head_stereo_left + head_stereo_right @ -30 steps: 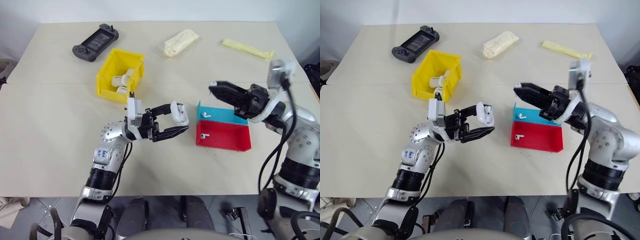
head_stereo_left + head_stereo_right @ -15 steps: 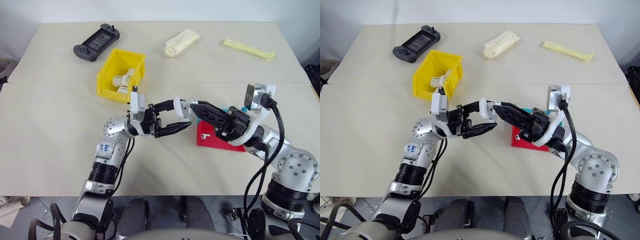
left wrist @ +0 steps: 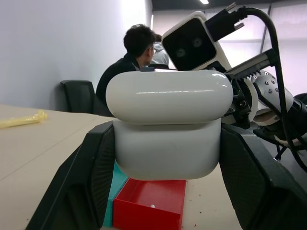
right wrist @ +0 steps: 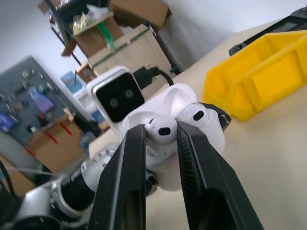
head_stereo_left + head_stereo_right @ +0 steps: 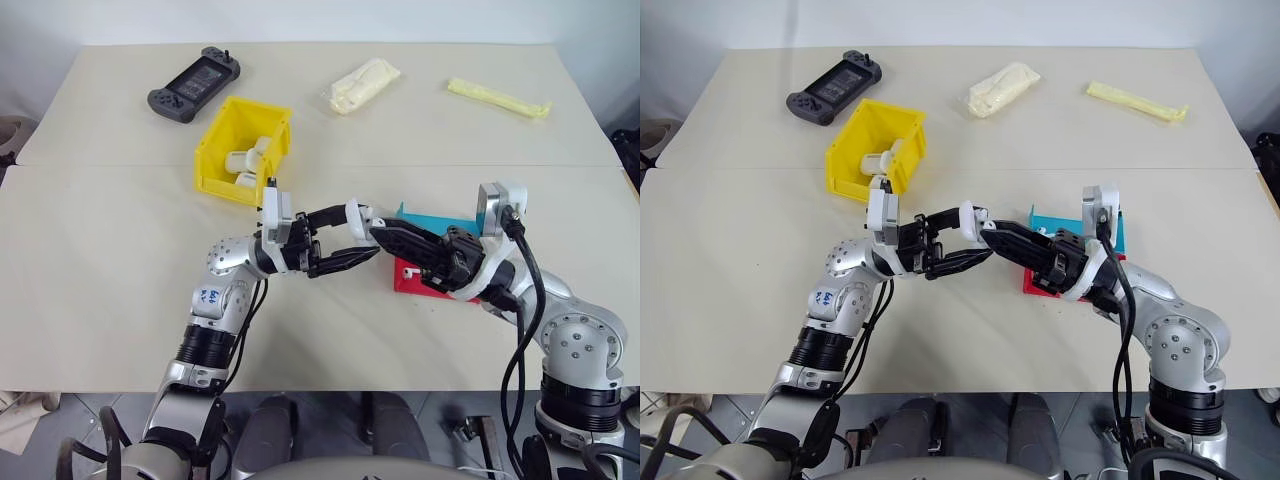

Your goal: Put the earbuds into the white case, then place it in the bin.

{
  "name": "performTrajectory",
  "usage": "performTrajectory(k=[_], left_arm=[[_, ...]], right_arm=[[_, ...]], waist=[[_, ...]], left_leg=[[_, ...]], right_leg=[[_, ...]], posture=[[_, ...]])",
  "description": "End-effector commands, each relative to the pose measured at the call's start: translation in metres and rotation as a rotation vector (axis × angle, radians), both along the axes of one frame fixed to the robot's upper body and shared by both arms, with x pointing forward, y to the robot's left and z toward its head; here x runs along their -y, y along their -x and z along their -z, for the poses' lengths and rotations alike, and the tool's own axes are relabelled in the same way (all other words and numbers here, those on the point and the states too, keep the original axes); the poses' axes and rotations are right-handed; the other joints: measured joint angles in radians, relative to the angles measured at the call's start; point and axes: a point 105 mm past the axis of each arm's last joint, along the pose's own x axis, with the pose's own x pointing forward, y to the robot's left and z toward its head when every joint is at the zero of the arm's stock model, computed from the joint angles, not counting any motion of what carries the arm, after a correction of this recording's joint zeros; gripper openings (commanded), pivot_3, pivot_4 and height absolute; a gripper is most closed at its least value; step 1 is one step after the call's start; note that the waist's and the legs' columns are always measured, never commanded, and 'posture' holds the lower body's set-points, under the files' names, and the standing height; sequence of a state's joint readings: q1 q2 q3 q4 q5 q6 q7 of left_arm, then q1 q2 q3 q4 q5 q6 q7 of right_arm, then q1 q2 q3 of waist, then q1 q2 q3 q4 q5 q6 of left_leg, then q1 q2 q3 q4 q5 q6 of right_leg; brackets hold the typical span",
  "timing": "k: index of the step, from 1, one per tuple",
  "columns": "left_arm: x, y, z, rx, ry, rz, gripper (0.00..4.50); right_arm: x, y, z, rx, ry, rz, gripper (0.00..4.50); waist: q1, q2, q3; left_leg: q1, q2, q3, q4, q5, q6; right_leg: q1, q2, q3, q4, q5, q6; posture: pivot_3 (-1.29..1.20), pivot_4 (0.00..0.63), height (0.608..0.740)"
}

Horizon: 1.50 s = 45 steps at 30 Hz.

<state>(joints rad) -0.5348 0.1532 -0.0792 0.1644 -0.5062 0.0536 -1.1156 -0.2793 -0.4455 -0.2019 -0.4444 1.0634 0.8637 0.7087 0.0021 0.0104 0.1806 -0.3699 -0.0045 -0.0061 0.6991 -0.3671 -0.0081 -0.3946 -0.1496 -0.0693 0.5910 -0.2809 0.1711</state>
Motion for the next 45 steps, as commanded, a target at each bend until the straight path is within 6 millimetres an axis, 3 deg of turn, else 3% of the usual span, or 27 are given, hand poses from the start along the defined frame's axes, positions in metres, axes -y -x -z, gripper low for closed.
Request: performTrajectory(k=[1, 6, 11, 14, 18, 21, 24, 33, 38, 45], left_arm=[[-0.001, 0.004, -0.019, 0.068, 0.058, 0.005, 2.8], [-0.002, 0.005, -0.018, 0.07, 0.044, 0.009, 2.8], [-0.018, 0.005, -0.01, 0.067, -0.026, -0.035, 2.8], [-0.034, 0.001, 0.001, 0.077, -0.143, -0.107, 2.8], [-0.057, -0.01, 0.023, 0.085, -0.386, -0.232, 2.8], [-0.067, -0.016, 0.035, 0.131, -0.564, -0.282, 2.8], [-0.063, -0.016, 0.038, 0.151, -0.635, -0.266, 2.8], [-0.022, -0.014, 0.03, 0.164, -0.642, -0.198, 2.8], [-0.018, -0.012, 0.028, 0.174, -0.627, -0.196, 2.8], [-0.019, -0.007, 0.02, 0.238, -0.542, -0.204, 2.8]], right_arm=[[-0.007, 0.007, 0.004, 0.009, 0.055, -0.045, 1.3], [0.005, 0.0, -0.003, 0.085, 0.081, 0.032, 2.85], [0.048, -0.005, -0.011, 0.089, 0.113, 0.139, 2.85], [0.07, -0.003, -0.005, 0.105, 0.214, 0.188, 2.85], [0.081, 0.002, 0.008, 0.11, 0.347, 0.176, 1.95], [0.068, 0.005, 0.017, 0.16, 0.443, 0.099, 0.9], [0.046, 0.005, 0.013, 0.224, 0.432, 0.008, 0.02], [-0.034, -0.007, 0.007, 0.334, 0.448, -0.198, 0.02], [-0.043, -0.019, 0.019, 0.312, 0.502, -0.191, 0.02], [-0.006, -0.045, 0.053, 0.201, 0.601, -0.046, 0.02]], waist=[[0.0, 0.0, 0.0], [0.003, 0.0, 0.0], [0.019, 0.0, 0.0], [0.021, 0.0, 0.0], [0.021, 0.0, 0.0], [0.021, 0.0, 0.0], [0.021, 0.0, 0.0], [0.02, -0.001, 0.0], [0.021, -0.001, 0.0], [0.019, -0.001, 0.0]], left_leg=[[0.0, 0.0, 0.0, 0.0, 0.0, 0.0], [0.0, 0.0, 0.0, 0.0, 0.0, 0.0], [0.0, 0.0, 0.0, 0.0, 0.0, 0.001], [0.0, 0.0, 0.001, 0.0, 0.0, 0.001], [0.0, 0.0, 0.001, 0.0, 0.0, 0.001], [0.001, 0.0, 0.001, 0.0, 0.0, 0.001], [0.001, 0.0, 0.002, 0.0, 0.0, 0.001], [0.0, 0.0, 0.001, 0.0, 0.0, 0.001], [0.0, 0.0, 0.001, 0.0, 0.0, 0.001], [-0.001, 0.0, 0.001, 0.0, 0.0, 0.001]], right_leg=[[0.0, 0.0, 0.0, 0.0, 0.0, 0.0], [0.0, 0.0, 0.0, 0.0, 0.0, 0.0], [0.0, 0.0, 0.0, -0.001, 0.0, 0.0], [0.0, 0.0, 0.0, -0.001, 0.0, 0.0], [0.0, 0.0, 0.0, -0.001, 0.0, 0.0], [0.0, 0.0, 0.001, 0.0, 0.0, 0.0], [0.0, 0.0, 0.001, -0.001, 0.0, 0.0], [0.0, 0.0, 0.0, -0.001, 0.0, 0.0], [-0.001, 0.0, 0.0, -0.001, 0.0, 0.0], [-0.001, 0.0, 0.0, -0.001, 0.0, 0.0]], posture=[[0.0, 0.15, 0.74], [0.0, 0.15, 0.74], [0.0, 0.15, 0.74], [0.0, 0.15, 0.74], [0.0, 0.15, 0.74], [0.0, 0.15, 0.74], [0.0, 0.15, 0.74], [0.0, 0.15, 0.74], [0.0, 0.15, 0.74], [0.0, 0.15, 0.74]])
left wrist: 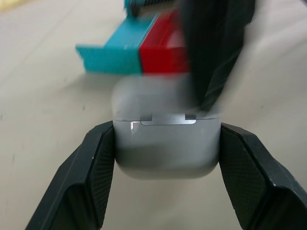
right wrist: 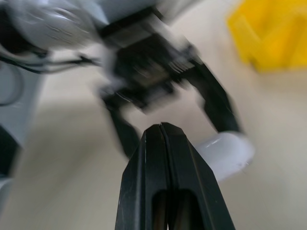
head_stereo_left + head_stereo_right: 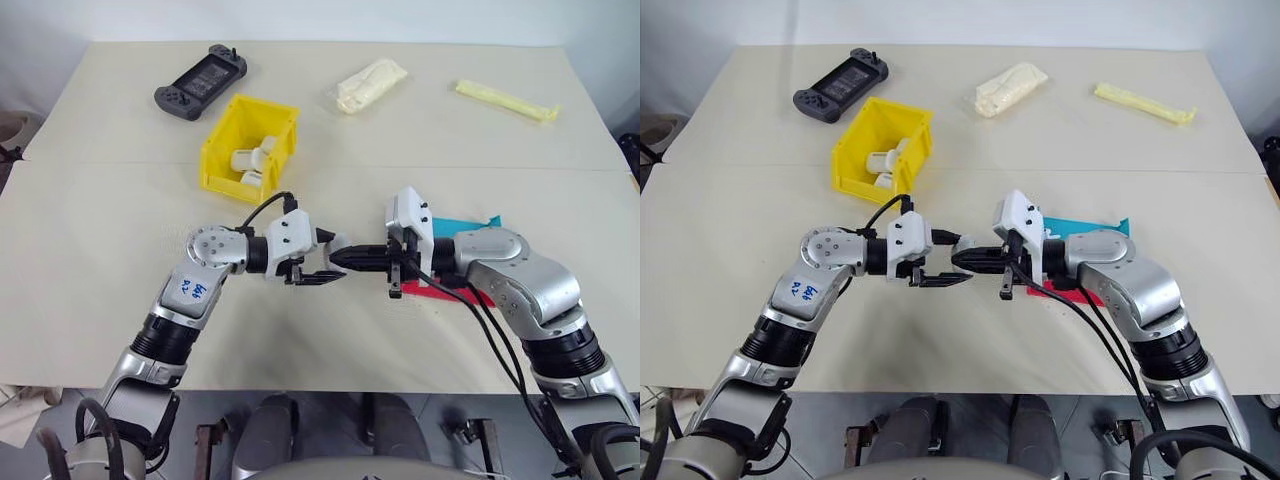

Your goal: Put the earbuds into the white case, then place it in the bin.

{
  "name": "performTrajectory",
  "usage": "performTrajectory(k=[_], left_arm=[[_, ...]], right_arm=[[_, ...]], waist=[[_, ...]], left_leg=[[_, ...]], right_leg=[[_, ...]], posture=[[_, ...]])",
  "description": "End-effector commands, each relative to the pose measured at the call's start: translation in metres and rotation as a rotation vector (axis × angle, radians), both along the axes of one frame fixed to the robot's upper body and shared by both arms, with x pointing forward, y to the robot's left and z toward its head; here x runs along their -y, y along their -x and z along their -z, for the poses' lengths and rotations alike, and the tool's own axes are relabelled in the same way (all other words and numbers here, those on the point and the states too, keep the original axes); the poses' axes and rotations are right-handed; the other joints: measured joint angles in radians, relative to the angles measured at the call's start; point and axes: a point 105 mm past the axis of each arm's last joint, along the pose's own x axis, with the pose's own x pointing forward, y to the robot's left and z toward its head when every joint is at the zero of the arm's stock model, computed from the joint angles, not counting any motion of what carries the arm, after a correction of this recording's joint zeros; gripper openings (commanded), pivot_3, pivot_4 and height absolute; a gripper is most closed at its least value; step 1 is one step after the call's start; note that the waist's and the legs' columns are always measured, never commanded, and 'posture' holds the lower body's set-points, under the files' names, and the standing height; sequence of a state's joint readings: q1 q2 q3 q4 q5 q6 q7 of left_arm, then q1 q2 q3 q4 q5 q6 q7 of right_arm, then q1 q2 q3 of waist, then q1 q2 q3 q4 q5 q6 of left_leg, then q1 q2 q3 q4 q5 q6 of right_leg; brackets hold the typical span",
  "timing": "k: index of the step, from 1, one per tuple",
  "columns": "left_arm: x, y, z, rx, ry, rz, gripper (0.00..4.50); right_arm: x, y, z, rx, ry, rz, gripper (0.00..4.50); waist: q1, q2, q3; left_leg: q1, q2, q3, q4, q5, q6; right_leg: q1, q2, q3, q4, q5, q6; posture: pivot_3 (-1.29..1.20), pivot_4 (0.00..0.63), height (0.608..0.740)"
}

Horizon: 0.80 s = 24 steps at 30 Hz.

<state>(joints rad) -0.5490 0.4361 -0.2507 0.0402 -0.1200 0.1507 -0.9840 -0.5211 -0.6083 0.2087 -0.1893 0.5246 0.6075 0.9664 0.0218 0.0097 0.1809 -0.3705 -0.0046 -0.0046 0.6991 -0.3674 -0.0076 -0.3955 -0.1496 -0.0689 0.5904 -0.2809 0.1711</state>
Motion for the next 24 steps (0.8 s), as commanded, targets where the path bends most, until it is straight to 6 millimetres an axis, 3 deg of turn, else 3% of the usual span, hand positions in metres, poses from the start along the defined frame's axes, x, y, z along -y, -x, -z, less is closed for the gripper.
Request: performTrajectory(k=[1, 5, 8, 13, 20, 24], left_arm=[[0.004, 0.012, -0.026, 0.087, 0.119, 0.068, 2.8], [-0.006, 0.017, -0.024, 0.057, 0.174, 0.058, 2.8], [-0.025, 0.018, -0.019, 0.043, 0.226, -0.004, 2.8], [-0.068, 0.021, -0.011, -0.016, 0.331, -0.203, 2.8], [-0.129, 0.005, -0.017, 0.01, 0.527, -0.6, 2.8], [-0.158, -0.017, -0.017, 0.046, 0.563, -0.869, 2.8]], right_arm=[[0.026, -0.007, 0.009, 0.007, 0.034, 0.094, 0.02], [0.04, 0.003, 0.004, 0.016, -0.025, 0.116, 0.02], [0.054, 0.017, -0.006, 0.039, -0.129, 0.157, 0.54], [0.091, 0.03, -0.018, 0.157, -0.223, 0.33, 2.04], [0.107, 0.049, -0.027, 0.392, -0.272, 0.411, 4.34], [0.11, 0.052, -0.024, 0.428, -0.264, 0.422, 4.47]], waist=[[0.001, 0.0, 0.0], [0.003, -0.001, 0.0], [-0.001, 0.0, 0.0], [0.0, 0.0, 0.0], [0.005, -0.001, 0.0], [0.002, -0.001, 0.0]], left_leg=[[0.0, 0.0, 0.0, 0.0, 0.0, 0.0], [-0.001, 0.0, -0.001, 0.0, 0.0, 0.0], [0.0, 0.001, 0.0, 0.0, 0.0, 0.0], [0.001, 0.001, 0.0, -0.001, 0.0, 0.0], [0.002, 0.001, 0.0, 0.0, 0.0, 0.0], [0.003, 0.001, 0.0, 0.0, 0.0, 0.0]], right_leg=[[0.0, 0.0, 0.0, 0.0, 0.0, 0.0], [0.0, 0.0, 0.0, 0.0, 0.0, 0.0], [0.0, 0.0, 0.0, 0.0, 0.0, 0.0], [0.0, 0.0, 0.0, 0.0, 0.0, 0.0], [0.002, 0.0, 0.001, 0.001, 0.0, 0.0], [0.002, 0.0, 0.001, 0.001, 0.0, 0.0]], posture=[[0.0, 0.15, 0.74], [0.0, 0.15, 0.74], [0.0, 0.15, 0.74], [0.0, 0.15, 0.74], [0.0, 0.15, 0.74], [0.0, 0.15, 0.74]])
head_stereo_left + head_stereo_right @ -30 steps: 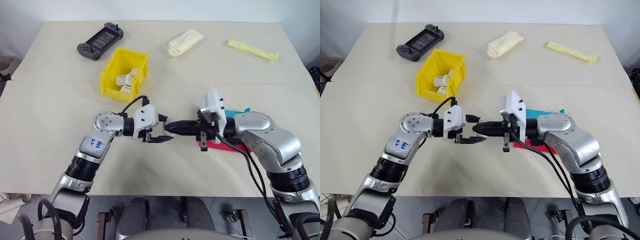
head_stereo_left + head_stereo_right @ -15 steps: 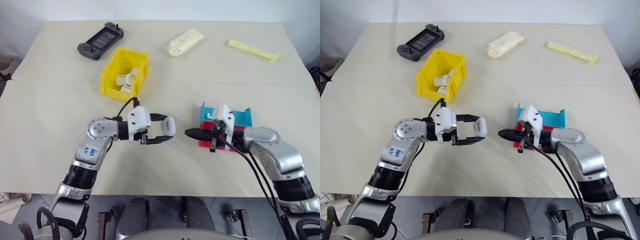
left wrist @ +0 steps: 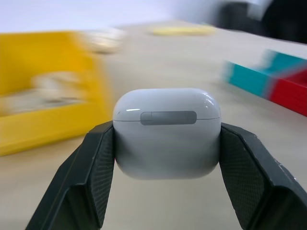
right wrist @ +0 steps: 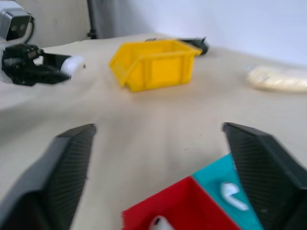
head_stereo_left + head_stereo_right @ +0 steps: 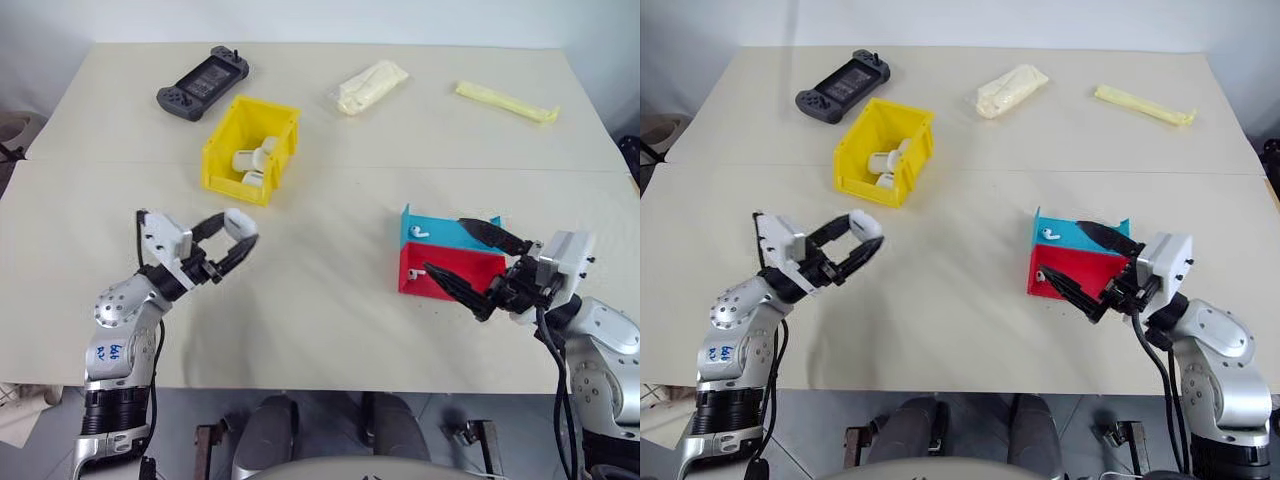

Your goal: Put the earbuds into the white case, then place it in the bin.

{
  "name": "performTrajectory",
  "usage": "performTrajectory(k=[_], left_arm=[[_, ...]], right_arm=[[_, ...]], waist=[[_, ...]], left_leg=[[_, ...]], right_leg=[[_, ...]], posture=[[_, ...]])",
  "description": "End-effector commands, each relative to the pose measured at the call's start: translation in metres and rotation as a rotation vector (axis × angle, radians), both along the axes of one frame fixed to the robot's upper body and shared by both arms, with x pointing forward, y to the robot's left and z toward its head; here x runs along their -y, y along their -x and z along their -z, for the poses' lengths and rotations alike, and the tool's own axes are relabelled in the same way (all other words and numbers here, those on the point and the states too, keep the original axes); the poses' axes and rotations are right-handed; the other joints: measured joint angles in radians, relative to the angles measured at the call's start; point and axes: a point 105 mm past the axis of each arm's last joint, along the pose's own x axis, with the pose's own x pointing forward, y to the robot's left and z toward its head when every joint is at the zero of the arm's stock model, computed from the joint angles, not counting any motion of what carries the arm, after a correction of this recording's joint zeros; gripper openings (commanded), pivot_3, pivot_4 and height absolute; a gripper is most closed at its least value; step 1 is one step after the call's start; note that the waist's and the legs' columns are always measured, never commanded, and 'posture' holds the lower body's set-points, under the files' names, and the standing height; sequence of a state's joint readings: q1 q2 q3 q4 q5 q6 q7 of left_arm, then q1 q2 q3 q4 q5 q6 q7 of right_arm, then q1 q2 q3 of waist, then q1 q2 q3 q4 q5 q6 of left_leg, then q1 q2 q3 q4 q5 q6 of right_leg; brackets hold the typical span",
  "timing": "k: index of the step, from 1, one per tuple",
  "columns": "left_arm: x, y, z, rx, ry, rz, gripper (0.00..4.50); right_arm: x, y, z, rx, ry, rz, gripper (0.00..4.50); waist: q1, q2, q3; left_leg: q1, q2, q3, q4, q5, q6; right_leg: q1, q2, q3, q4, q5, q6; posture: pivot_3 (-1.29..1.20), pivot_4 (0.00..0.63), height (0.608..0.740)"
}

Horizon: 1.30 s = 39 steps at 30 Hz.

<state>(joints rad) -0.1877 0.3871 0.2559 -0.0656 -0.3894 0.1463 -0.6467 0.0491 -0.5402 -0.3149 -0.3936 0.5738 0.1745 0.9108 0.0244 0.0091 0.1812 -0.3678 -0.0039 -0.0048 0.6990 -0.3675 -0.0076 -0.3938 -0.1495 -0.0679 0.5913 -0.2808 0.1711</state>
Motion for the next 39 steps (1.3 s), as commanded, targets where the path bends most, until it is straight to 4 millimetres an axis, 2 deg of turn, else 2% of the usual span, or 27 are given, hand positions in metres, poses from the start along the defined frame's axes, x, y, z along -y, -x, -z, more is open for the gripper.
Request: performTrajectory(k=[1, 3, 5, 7, 10, 15, 20, 23, 30, 32, 34, 36, 39], left_arm=[[-0.027, -0.022, -0.013, 0.016, -0.001, -0.243, 2.8], [-0.03, -0.032, -0.026, 0.05, -0.014, -0.286, 2.8], [-0.023, -0.041, -0.046, 0.104, -0.006, -0.244, 2.8], [-0.016, -0.056, -0.058, 0.117, -0.017, -0.2, 2.8], [-0.012, -0.085, -0.068, 0.089, -0.052, -0.195, 2.8], [0.007, -0.12, -0.082, 0.072, -0.087, -0.17, 2.8], [0.007, -0.128, -0.081, 0.06, -0.162, -0.175, 4.42], [0.002, -0.115, -0.078, 0.074, -0.203, -0.121, 4.46], [-0.001, -0.046, -0.064, 0.095, -0.268, 0.124, 4.46], [-0.012, -0.021, -0.045, 0.074, -0.348, 0.15, 4.46], [-0.012, 0.005, -0.033, 0.097, -0.413, 0.221, 4.46], [-0.014, 0.022, -0.023, 0.072, -0.41, 0.237, 4.46], [-0.018, 0.035, -0.011, 0.024, -0.385, 0.212, 4.46]], right_arm=[[0.006, 0.006, -0.009, 0.095, 0.03, 0.019, 4.47], [0.019, 0.004, -0.007, 0.1, 0.042, 0.071, 4.47], [0.032, 0.002, -0.003, 0.09, 0.054, 0.124, 4.47], [0.039, 0.0, 0.0, 0.085, 0.056, 0.16, 4.47], [0.04, -0.003, 0.001, 0.092, 0.048, 0.179, 4.47], [0.029, -0.007, -0.001, 0.105, 0.034, 0.165, 4.47], [0.02, -0.005, -0.008, 0.121, 0.014, 0.141, 4.5], [0.02, -0.002, -0.011, 0.12, 0.013, 0.14, 4.5], [0.019, 0.0, -0.01, 0.072, 0.04, 0.077, 4.5], [0.012, -0.001, -0.006, 0.041, 0.078, -0.001, 4.5], [0.008, -0.003, -0.004, 0.02, 0.115, -0.066, 4.5], [0.008, -0.006, -0.004, 0.013, 0.14, -0.102, 4.5], [0.008, -0.01, -0.007, 0.012, 0.153, -0.131, 4.5]], waist=[[0.001, 0.0, 0.0], [0.004, -0.001, 0.0], [0.006, -0.002, 0.0], [0.006, -0.002, -0.001], [0.001, -0.002, -0.001], [-0.004, -0.002, -0.001], [-0.007, -0.003, 0.0], [-0.009, -0.002, 0.0], [-0.024, -0.002, 0.0], [-0.025, -0.002, 0.0], [-0.03, -0.002, 0.0], [-0.026, -0.002, 0.0], [-0.011, -0.002, 0.0]], left_leg=[[0.0, 0.0, 0.0, 0.0, 0.0, 0.0], [0.0, 0.0, 0.0, 0.0, 0.0, 0.0], [0.0, -0.001, 0.0, 0.0, 0.0, 0.0], [0.0, -0.001, 0.0, 0.0, 0.0, 0.0], [0.0, -0.001, 0.001, 0.0, 0.0, 0.0], [0.0, -0.001, 0.002, -0.001, 0.0, 0.0], [0.0, -0.001, 0.003, -0.002, 0.0, 0.0], [0.0, 0.0, 0.003, -0.002, 0.0, 0.0], [0.0, 0.0, 0.003, -0.001, 0.0, 0.0], [0.001, 0.001, 0.002, -0.001, 0.0, 0.0], [0.001, 0.001, 0.003, -0.001, 0.0, 0.0], [0.002, 0.001, 0.003, -0.002, 0.0, 0.0], [0.001, 0.001, 0.003, -0.001, 0.0, 0.0]], right_leg=[[0.0, 0.0, 0.0, 0.0, 0.0, 0.0], [0.0, 0.0, 0.0, 0.001, 0.0, 0.0], [0.0, 0.0, 0.0, 0.0, 0.0, 0.0], [0.0, 0.0, 0.0, 0.0, 0.0, 0.0], [0.0, 0.0, 0.0, 0.0, 0.0, 0.0], [-0.001, 0.0, 0.0, -0.001, 0.0, 0.0], [-0.001, 0.0, 0.0, -0.001, 0.0, 0.0], [-0.002, 0.0, 0.0, 0.0, 0.0, 0.0], [-0.002, 0.0, -0.001, 0.0, 0.0, 0.0], [-0.001, 0.0, -0.001, 0.0, 0.0, 0.0], [-0.001, 0.0, 0.0, 0.0, 0.0, 0.0], [-0.001, 0.0, 0.0, 0.0, 0.0, 0.0], [-0.001, 0.0, 0.0, 0.0, 0.0, 0.0]], posture=[[0.0, 0.15, 0.74], [0.0, 0.15, 0.74], [0.0, 0.15, 0.74], [0.0, 0.15, 0.74], [0.0, 0.15, 0.74], [0.0, 0.15, 0.74], [0.0, 0.15, 0.74], [0.0, 0.15, 0.74], [0.0, 0.15, 0.74], [0.0, 0.15, 0.74], [0.0, 0.15, 0.74], [0.0, 0.15, 0.74], [0.0, 0.15, 0.74]])
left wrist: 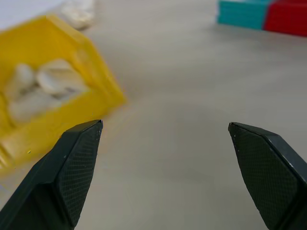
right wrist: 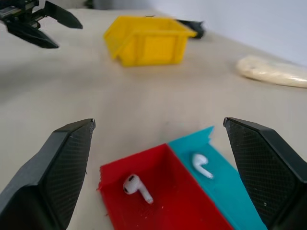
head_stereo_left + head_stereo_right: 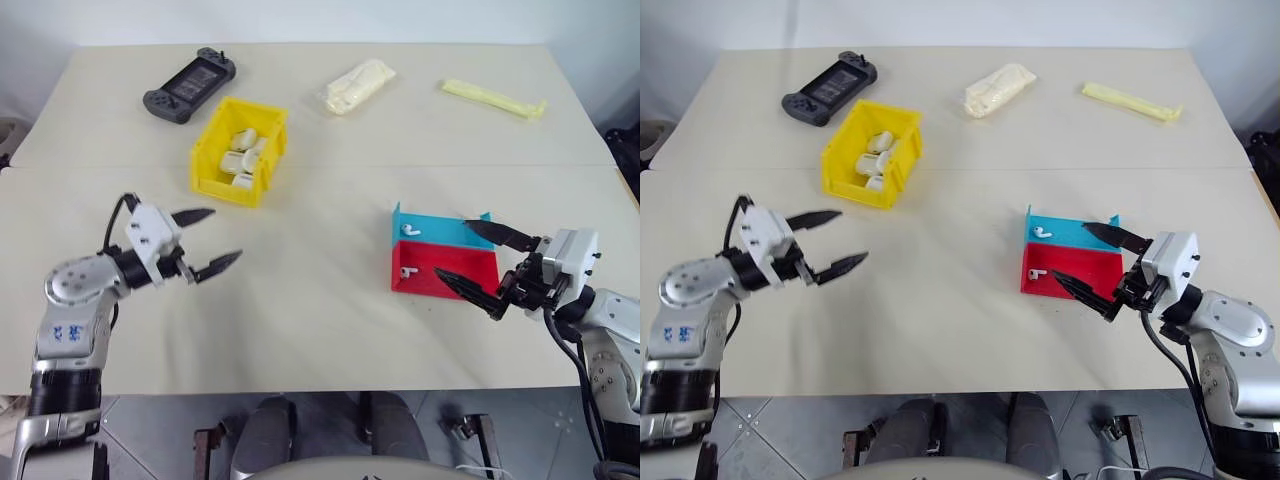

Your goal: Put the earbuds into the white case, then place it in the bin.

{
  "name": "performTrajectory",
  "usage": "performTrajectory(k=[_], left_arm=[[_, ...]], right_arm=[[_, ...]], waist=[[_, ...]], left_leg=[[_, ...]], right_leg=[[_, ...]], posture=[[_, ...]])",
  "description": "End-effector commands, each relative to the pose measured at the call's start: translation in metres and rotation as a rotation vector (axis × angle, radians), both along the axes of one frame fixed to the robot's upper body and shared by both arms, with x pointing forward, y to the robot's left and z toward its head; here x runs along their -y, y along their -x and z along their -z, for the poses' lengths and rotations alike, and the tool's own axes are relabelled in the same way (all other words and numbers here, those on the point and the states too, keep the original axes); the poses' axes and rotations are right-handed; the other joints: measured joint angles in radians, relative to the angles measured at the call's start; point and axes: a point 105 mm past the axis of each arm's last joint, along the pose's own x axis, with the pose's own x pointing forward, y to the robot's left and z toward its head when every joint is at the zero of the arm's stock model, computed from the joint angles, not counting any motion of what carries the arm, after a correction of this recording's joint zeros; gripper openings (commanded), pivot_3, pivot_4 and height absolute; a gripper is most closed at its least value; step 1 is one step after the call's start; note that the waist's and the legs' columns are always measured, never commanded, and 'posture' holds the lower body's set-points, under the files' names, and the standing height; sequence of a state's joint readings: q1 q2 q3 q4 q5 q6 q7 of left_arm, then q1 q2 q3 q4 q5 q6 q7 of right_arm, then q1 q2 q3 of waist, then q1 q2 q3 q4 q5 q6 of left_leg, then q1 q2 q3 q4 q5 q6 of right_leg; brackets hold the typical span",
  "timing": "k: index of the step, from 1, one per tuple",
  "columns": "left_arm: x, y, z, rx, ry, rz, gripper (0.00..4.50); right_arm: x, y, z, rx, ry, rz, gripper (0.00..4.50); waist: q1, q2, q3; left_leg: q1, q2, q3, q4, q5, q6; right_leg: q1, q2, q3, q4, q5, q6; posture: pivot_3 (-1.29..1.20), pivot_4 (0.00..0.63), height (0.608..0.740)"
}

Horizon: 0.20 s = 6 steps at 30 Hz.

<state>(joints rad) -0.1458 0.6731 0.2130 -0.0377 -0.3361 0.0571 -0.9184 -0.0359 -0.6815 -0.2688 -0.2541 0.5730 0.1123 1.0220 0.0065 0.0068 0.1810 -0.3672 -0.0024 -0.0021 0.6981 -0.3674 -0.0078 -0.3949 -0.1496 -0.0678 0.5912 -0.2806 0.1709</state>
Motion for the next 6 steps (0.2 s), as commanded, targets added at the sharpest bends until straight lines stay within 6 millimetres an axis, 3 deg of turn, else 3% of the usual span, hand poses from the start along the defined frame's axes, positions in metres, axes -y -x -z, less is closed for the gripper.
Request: performTrajectory(k=[1, 6], left_arm=[[-0.001, 0.014, -0.012, 0.053, 0.018, -0.01, 4.46], [-0.001, 0.024, 0.0, 0.066, 0.002, -0.1, 4.46]], right_arm=[[0.0, -0.001, -0.007, 0.014, 0.017, -0.042, 4.5], [0.006, -0.009, -0.005, 0.01, 0.011, -0.008, 4.5]], waist=[[0.013, 0.0, 0.0], [0.018, 0.0, 0.0]], left_leg=[[0.0, 0.0, 0.0, 0.0, 0.0, 0.0], [0.0, 0.0, 0.0, 0.001, -0.001, 0.001]], right_leg=[[0.0, 0.0, 0.0, 0.0, 0.0, 0.0], [0.0, 0.0, 0.0, 0.0, 0.0, -0.001]], posture=[[0.0, 0.15, 0.74], [0.0, 0.15, 0.74]])
